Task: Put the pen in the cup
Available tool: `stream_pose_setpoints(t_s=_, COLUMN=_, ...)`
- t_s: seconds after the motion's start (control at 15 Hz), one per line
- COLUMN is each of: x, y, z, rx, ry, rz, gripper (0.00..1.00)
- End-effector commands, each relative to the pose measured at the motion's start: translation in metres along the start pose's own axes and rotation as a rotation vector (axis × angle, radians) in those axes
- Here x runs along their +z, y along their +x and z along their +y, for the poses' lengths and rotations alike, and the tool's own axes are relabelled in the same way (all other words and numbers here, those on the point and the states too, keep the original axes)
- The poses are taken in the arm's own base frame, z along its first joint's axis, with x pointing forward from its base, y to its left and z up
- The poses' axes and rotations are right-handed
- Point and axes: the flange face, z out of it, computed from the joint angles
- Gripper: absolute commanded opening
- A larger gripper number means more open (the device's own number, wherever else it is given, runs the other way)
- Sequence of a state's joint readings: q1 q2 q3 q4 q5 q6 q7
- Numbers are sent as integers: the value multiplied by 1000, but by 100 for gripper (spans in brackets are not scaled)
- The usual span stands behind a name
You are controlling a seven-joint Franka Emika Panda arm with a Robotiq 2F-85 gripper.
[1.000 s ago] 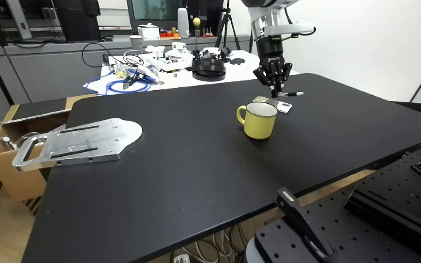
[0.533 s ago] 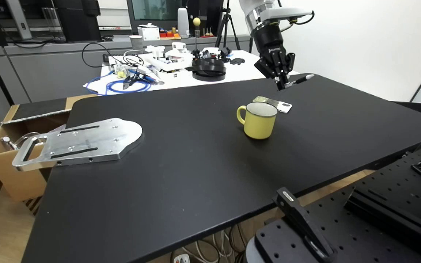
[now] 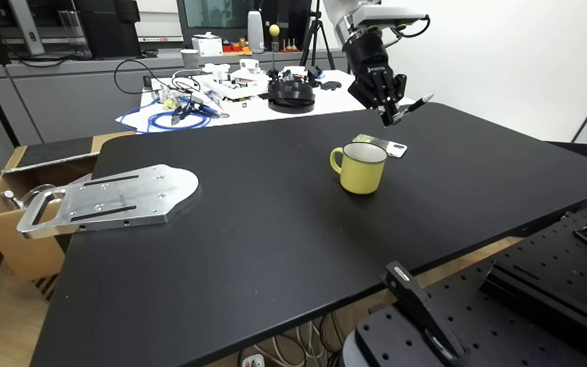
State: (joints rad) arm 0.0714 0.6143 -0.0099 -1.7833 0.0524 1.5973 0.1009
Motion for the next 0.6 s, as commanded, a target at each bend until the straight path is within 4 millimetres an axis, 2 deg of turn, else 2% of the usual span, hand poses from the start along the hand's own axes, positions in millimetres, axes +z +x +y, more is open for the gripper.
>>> stream_pose_setpoints(t_s=0.0, x=-8, y=18, z=-9, rx=-9, ry=71, rz=-31, gripper=3)
stream_pose_setpoints(t_s=0.27, x=-10, y=37, z=-15, rx=-15, ry=132, rz=-34, gripper=3)
stream_pose_setpoints(t_s=0.53, x=-6, y=56, z=-11, rx=-3, ry=194, rz=-56, gripper=3)
